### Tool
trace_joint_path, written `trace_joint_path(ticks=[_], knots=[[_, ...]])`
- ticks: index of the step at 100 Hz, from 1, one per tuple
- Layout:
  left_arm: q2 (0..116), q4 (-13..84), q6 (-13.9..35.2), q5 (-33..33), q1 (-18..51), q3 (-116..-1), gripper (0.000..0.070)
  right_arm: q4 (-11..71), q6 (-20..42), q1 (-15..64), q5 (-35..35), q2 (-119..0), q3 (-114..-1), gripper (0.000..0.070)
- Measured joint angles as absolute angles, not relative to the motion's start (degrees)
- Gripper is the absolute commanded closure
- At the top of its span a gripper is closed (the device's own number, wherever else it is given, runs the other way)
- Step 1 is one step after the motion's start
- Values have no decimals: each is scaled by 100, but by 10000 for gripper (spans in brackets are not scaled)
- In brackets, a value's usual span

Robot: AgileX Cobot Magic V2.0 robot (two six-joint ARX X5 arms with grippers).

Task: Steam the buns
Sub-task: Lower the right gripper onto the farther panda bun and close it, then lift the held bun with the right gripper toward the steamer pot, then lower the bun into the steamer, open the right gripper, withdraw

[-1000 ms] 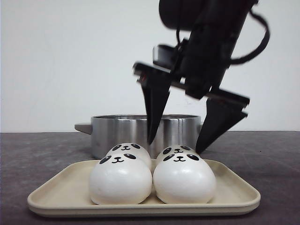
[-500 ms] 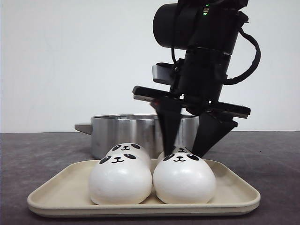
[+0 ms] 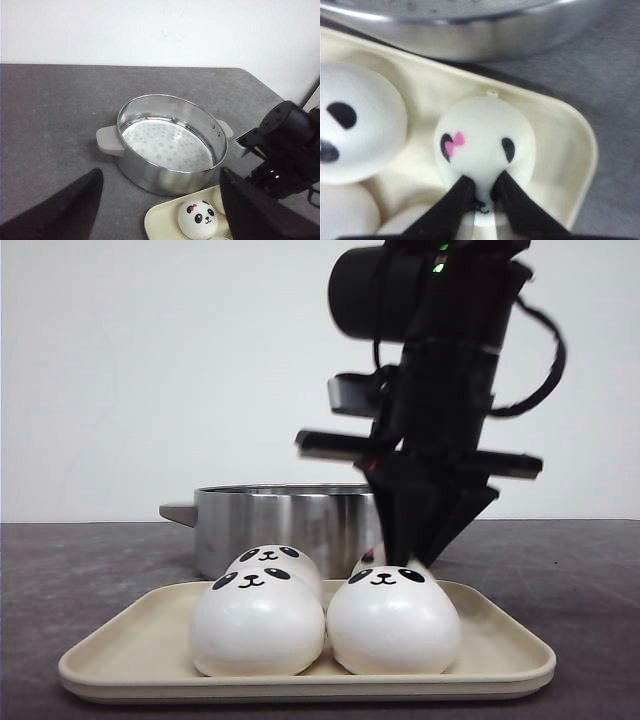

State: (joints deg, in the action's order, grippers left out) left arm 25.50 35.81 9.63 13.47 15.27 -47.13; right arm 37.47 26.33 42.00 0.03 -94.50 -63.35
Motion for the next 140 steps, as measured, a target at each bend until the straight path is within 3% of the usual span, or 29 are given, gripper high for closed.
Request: trace_joint_path(ticks=[28, 46, 82, 113, 140], knots=[[2550, 3621, 963, 1345, 1527, -4713, 261, 4106, 2534, 4807, -139, -7734, -6777, 700], [2550, 3570, 963, 1347, 1527, -4713, 262, 4075, 2233, 4768, 692, -7496, -7752, 700], [2591, 3546, 963, 1345, 1527, -4713, 265, 3922, 1288, 3658, 845, -9542, -9430, 700], [2591, 3612, 963, 1345, 1527, -4713, 265, 3520, 1177, 3293, 847, -11483, -9721, 700], [2591, 3931, 963, 1345, 1527, -4713, 265, 3017, 1175, 3234, 878, -11885, -9725, 690]])
